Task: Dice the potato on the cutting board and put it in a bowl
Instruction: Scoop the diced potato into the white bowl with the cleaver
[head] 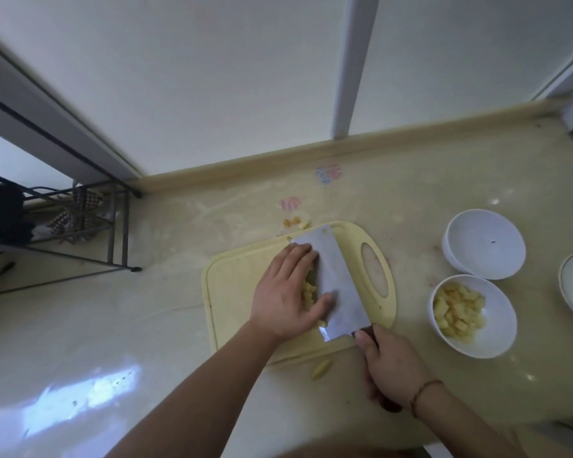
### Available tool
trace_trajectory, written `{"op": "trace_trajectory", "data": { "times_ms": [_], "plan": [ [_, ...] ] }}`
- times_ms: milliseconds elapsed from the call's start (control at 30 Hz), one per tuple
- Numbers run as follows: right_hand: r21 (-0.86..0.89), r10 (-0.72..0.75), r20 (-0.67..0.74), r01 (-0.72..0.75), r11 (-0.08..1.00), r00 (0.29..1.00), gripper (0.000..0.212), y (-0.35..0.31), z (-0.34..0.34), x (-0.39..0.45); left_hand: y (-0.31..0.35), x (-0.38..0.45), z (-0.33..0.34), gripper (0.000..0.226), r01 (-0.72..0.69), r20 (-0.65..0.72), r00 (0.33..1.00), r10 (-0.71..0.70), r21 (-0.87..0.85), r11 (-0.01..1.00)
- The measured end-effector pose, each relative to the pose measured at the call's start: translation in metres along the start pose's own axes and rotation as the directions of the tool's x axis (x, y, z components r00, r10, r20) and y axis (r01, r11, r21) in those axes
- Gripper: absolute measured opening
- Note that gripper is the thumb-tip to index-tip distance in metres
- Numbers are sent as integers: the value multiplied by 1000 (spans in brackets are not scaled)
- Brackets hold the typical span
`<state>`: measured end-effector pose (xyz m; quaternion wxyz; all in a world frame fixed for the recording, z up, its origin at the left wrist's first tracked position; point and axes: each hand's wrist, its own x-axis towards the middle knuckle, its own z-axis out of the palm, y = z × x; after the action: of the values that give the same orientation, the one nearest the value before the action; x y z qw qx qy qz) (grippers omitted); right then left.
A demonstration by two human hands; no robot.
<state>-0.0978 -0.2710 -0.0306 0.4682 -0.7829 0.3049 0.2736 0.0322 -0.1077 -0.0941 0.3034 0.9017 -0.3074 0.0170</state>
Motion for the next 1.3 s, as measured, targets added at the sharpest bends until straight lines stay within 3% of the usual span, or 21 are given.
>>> {"op": "trace_trajectory", "data": {
  "times_ms": [300,467,667,833,967,1133,1300],
  "plan": [
    [-63,-87,64,91,994,994,30,-12,13,2,3,0,9,66,-101,-58,993,99,-23,995],
    [54,-192,-59,195,979,980,36,-4,10,-2,11,4,5,52,-108,-17,994,107,-103,989],
    [203,-142,-46,149,968,989,42,7,5,-18,21,3,-10,47,-30,104,993,60,-262,965],
    [248,-100,-14,100,964,995,44,14,-2,-23,18,1,-22,57,-21,62,997,43,-325,945],
    [284,-79,-13,80,955,997,45,14,-8,-27,10,-4,-29,64,-78,52,994,91,-216,973],
    [297,-89,-12,89,951,996,45,14,-9,-30,31,-7,-25,86,-276,223,933,281,-53,960],
    [322,-109,19,97,942,994,48,16,-11,-33,47,-1,-17,90,-292,369,897,242,84,953]
  ]
}}
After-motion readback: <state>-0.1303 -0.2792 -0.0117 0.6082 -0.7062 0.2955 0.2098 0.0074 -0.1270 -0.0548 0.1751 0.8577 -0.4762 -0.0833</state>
